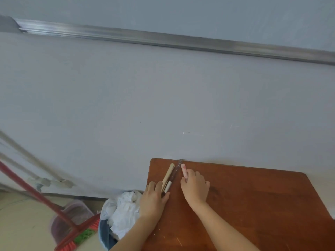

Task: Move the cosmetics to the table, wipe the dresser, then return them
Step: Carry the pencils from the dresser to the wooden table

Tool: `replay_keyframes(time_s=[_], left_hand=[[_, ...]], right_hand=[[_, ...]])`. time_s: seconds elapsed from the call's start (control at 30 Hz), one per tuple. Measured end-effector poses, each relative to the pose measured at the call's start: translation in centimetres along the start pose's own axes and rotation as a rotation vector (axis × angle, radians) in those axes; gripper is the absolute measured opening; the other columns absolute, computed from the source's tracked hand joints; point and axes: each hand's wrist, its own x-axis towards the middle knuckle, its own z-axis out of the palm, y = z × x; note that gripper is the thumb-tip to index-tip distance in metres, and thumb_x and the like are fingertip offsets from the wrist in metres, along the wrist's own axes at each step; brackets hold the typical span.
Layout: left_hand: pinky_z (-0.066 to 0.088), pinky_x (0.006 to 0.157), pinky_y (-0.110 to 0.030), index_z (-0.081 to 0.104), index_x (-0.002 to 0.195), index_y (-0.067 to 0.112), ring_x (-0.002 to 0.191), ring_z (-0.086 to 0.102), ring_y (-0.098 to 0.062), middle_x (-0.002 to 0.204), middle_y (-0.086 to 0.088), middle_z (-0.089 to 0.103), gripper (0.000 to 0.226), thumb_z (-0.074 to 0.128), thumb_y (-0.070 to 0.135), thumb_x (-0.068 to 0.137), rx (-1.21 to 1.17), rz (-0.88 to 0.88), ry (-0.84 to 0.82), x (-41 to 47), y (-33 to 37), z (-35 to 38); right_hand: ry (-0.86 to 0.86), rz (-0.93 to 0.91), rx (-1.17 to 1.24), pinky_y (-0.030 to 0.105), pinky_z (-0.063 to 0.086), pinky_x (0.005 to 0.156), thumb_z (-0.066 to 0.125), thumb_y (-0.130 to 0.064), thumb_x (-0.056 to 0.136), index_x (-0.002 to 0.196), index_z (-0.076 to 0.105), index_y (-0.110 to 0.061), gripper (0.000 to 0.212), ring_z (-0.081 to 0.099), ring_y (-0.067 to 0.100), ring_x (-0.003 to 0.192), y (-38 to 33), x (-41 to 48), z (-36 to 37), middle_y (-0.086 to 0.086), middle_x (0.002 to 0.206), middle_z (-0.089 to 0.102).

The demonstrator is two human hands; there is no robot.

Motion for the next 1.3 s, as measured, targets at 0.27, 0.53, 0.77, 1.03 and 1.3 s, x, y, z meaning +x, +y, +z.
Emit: replay_keyframes(time_s=[0.27, 0.53, 0.77, 1.03, 1.3], left_hand=[[0.034, 0.038, -0.007, 0.06, 0.099, 0.018, 0.048, 0.052, -0.003, 0.062, 0.008, 0.053, 0.051, 0.081, 0.035, 0.056, -0.098, 0.12, -0.004, -0.5, -0.9, -0.5], [0.048, 0.057, -0.017, 0.047, 0.102, 0.03, 0.081, 0.039, -0.003, 0.075, 0.014, 0.061, 0.038, 0.045, 0.042, 0.065, -0.013, 0.233, 0.071, -1.0, -2.2, -0.8], [0.05, 0.065, -0.031, 0.048, 0.1, 0.03, 0.093, 0.042, -0.011, 0.089, 0.006, 0.064, 0.036, 0.047, 0.042, 0.067, 0.014, 0.184, 0.068, 0.7, -2.2, -1.5], [0.053, 0.073, -0.036, 0.048, 0.112, 0.027, 0.106, 0.043, -0.014, 0.107, 0.001, 0.066, 0.055, 0.043, 0.055, 0.065, 0.105, 0.125, -0.087, 0.3, -3.0, -2.0], [0.054, 0.076, -0.034, 0.045, 0.115, 0.025, 0.111, 0.041, -0.014, 0.112, 0.002, 0.066, 0.062, 0.039, 0.061, 0.065, 0.203, 0.127, -0.176, 0.3, -3.2, -1.9]], right_hand=[[-0.141, -0.003, 0.029, 0.035, 0.036, 0.089, 0.042, -0.026, 0.093, 0.129, 0.043, -0.016, 0.038, 0.051, 0.02, 0.109, -2.0, 1.4, 0.8, 0.001, 0.114, 0.057], [-0.208, -0.171, 0.128, 0.032, 0.035, 0.087, 0.047, -0.021, 0.091, 0.131, 0.043, -0.024, 0.041, 0.047, 0.019, 0.109, -1.4, 1.8, 0.7, 0.0, 0.112, 0.053], [-0.223, -0.272, 0.058, 0.034, 0.034, 0.088, 0.045, -0.024, 0.092, 0.128, 0.047, -0.022, 0.036, 0.046, 0.02, 0.115, -1.1, 2.2, 0.6, 0.001, 0.118, 0.052], [-0.042, -0.494, -0.181, 0.036, 0.048, 0.067, 0.04, -0.036, 0.085, 0.11, 0.064, -0.019, 0.038, 0.064, 0.021, 0.097, 0.9, 1.7, -0.1, -0.003, 0.107, 0.066], [0.021, -0.574, -0.261, 0.031, 0.055, 0.065, 0.084, -0.03, 0.053, 0.101, 0.069, -0.023, 0.051, 0.067, 0.017, 0.092, 2.5, 0.8, 0.4, -0.003, 0.099, 0.069]])
